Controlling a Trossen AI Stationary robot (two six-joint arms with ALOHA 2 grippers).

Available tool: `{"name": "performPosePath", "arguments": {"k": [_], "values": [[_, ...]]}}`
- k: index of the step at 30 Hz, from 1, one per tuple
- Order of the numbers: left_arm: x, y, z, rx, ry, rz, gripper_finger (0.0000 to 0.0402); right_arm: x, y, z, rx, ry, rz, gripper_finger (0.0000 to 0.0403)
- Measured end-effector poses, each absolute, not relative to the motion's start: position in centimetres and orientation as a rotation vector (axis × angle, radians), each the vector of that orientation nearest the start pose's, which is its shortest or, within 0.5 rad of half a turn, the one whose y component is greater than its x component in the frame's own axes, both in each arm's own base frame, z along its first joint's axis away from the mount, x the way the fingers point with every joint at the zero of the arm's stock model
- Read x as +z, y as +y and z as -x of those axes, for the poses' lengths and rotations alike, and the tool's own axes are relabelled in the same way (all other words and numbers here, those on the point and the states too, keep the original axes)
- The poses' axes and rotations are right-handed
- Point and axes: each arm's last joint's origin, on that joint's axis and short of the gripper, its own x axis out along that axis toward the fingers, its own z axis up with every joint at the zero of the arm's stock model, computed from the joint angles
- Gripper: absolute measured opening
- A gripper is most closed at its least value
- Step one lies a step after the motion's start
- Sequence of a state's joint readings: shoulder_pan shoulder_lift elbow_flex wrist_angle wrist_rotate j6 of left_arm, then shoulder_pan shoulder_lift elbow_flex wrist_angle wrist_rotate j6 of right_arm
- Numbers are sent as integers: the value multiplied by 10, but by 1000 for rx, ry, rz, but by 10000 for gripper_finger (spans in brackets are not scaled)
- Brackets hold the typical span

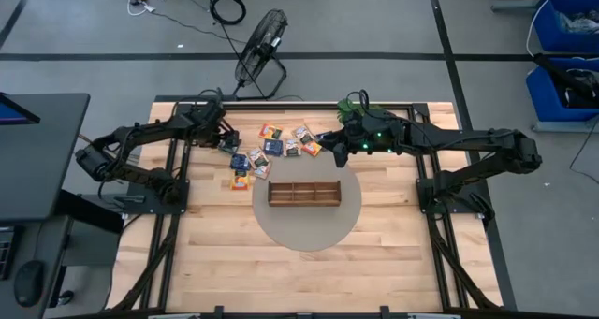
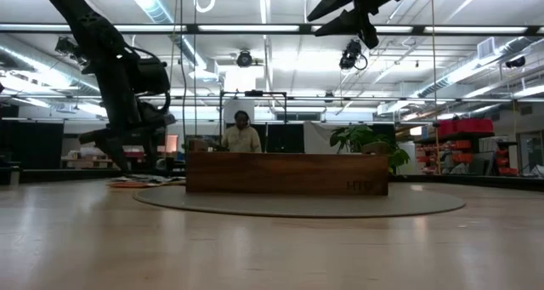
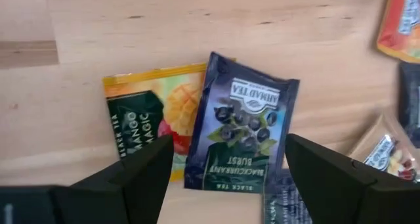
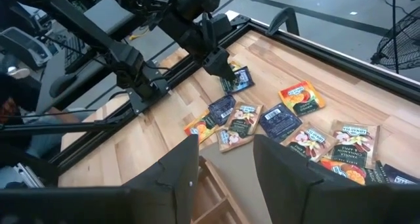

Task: Pick & Place Tea
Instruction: Put the blue tea bag into the right section of the wooden organizer

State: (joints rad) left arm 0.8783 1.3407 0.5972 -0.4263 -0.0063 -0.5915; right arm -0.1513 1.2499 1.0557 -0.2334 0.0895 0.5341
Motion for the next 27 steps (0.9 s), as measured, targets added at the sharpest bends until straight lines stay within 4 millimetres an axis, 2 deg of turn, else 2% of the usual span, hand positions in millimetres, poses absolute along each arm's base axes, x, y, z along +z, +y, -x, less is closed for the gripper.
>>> {"name": "performPosePath", "arguments": {"k": [5,10,20,27], "values": [[150,167,-139,1160,848,996,298,326,-44,-273,-345,356,-537,155],[150,166,-141,1144,861,978,298,325,-44,-273,-343,358,-537,155],[150,161,-149,1183,874,864,298,325,-44,-273,-347,363,-536,155],[138,164,-154,1159,924,863,298,325,-44,-273,-348,364,-536,155]]}}
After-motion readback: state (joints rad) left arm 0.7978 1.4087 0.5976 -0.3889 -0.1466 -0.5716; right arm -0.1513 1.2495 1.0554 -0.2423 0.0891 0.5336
